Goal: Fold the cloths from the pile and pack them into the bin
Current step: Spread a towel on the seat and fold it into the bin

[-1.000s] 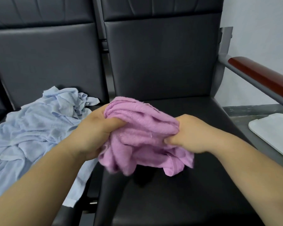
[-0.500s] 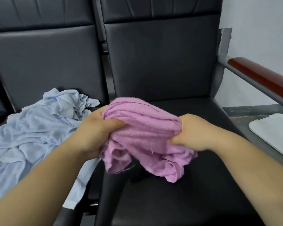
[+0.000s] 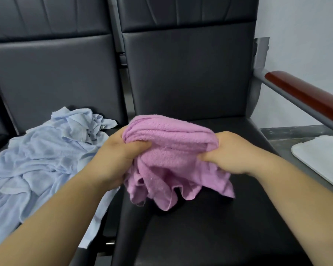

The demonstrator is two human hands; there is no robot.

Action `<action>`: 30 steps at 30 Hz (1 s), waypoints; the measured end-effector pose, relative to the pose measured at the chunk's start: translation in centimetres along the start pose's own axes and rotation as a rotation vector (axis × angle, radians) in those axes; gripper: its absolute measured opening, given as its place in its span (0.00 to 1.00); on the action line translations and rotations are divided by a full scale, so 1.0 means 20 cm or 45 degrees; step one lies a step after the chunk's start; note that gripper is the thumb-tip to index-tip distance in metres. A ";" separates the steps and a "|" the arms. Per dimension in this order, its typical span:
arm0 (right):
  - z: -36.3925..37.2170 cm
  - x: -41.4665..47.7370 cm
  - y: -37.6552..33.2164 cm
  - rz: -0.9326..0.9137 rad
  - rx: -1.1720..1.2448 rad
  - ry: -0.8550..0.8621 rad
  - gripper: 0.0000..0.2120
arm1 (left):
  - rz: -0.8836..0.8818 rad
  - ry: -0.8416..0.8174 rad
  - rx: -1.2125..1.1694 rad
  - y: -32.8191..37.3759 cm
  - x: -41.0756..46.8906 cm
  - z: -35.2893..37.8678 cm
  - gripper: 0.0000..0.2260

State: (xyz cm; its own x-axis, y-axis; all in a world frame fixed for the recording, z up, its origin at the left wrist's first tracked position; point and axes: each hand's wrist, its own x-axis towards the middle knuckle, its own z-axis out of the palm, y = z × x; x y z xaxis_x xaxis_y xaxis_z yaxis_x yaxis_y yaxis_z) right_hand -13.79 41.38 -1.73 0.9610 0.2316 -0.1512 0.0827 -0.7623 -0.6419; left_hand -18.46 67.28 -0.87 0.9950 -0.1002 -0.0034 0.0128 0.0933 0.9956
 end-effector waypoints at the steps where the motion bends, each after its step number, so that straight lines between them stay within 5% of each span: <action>1: -0.01 0.00 0.00 -0.003 0.175 0.035 0.04 | 0.028 -0.041 0.214 0.02 -0.01 -0.01 0.15; 3: -0.04 -0.02 0.00 -0.045 0.549 0.007 0.07 | 0.057 -0.071 0.905 0.04 -0.02 -0.03 0.15; 5: -0.07 -0.05 -0.01 -0.133 0.743 -0.107 0.11 | 0.025 -0.018 1.244 0.05 -0.03 -0.03 0.08; 8: -0.08 -0.08 -0.02 -0.185 0.665 -0.193 0.17 | 0.012 0.091 1.055 0.04 -0.03 -0.05 0.03; 13: -0.10 -0.14 -0.05 -0.158 0.066 -0.200 0.16 | 0.035 0.120 0.428 0.04 -0.06 -0.02 0.04; 16: -0.12 -0.17 -0.09 -0.147 -0.027 -0.218 0.14 | 0.091 0.042 0.258 0.11 -0.06 0.01 0.13; 20: -0.18 -0.12 -0.11 -0.181 -0.236 -0.092 0.10 | 0.099 -0.221 1.055 0.24 -0.05 0.00 0.20; 23: -0.23 -0.07 -0.13 -0.207 -0.353 0.007 0.08 | 0.101 -0.110 1.560 0.29 0.03 0.01 0.14; 30: -0.32 0.05 -0.15 -0.318 -0.450 0.515 0.02 | 0.283 0.318 1.825 0.36 0.19 0.00 0.10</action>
State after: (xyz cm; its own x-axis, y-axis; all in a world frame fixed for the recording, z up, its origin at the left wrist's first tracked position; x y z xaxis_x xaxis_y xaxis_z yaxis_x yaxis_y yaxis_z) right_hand -11.36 40.06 4.79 0.9196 0.2344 0.3152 0.3357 -0.8855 -0.3211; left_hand -14.59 67.61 6.22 0.9561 -0.0316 0.2913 -0.0985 -0.9710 0.2180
